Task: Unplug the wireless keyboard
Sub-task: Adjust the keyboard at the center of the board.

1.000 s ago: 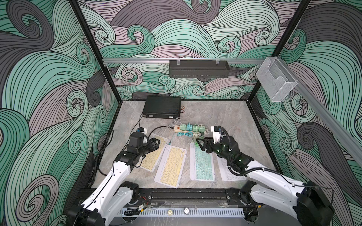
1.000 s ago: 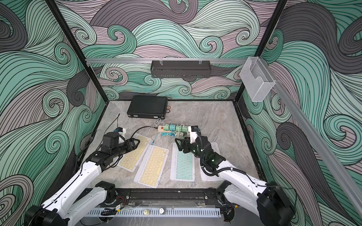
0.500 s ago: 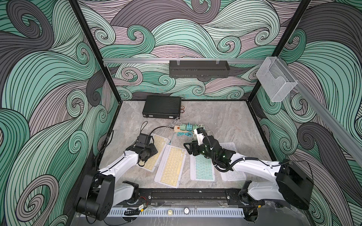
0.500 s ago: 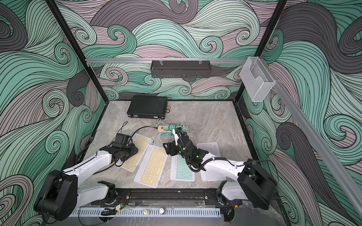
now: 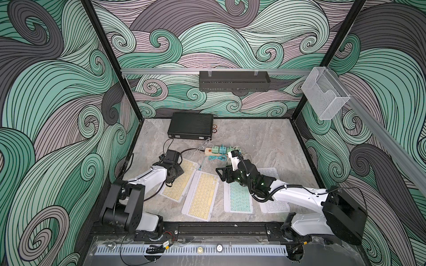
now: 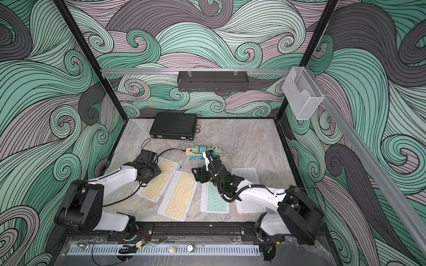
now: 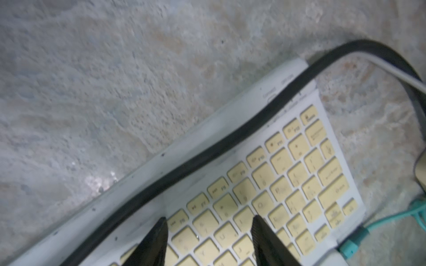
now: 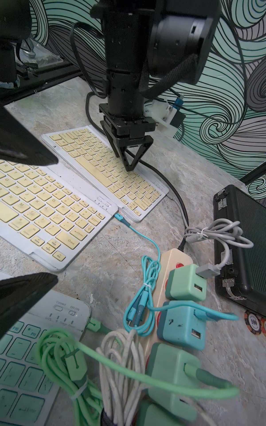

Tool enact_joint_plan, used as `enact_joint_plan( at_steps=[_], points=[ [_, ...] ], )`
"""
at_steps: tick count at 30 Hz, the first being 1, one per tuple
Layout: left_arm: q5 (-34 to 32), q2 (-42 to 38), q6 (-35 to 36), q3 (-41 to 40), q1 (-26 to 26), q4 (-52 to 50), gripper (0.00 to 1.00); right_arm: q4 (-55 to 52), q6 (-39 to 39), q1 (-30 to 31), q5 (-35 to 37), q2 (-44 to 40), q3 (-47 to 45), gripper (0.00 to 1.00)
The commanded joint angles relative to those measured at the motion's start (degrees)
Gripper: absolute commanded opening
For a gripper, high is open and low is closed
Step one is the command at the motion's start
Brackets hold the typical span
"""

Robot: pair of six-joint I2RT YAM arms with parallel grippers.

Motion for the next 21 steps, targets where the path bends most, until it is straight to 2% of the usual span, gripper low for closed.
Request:
enact_joint_plan(
  at_steps=[1,9,21],
  points=[
    [-3.19,3.55,1.67,2.55,1.07,-3.35,0.6,1.54,1.43,0.48,0.06,0.38,0.05,0.73],
    [-5.67,7.73,3.62,7.6,2.79,-4.21,0.6,1.98,1.8,0.65,0.66,1.97,0.05,0.74],
    [-6.24,12.52,9.6,16.55,7.08,-8.4,0.59,2.0,3.14,2.1,-2.07,10.88,6.28,0.73]
  ],
)
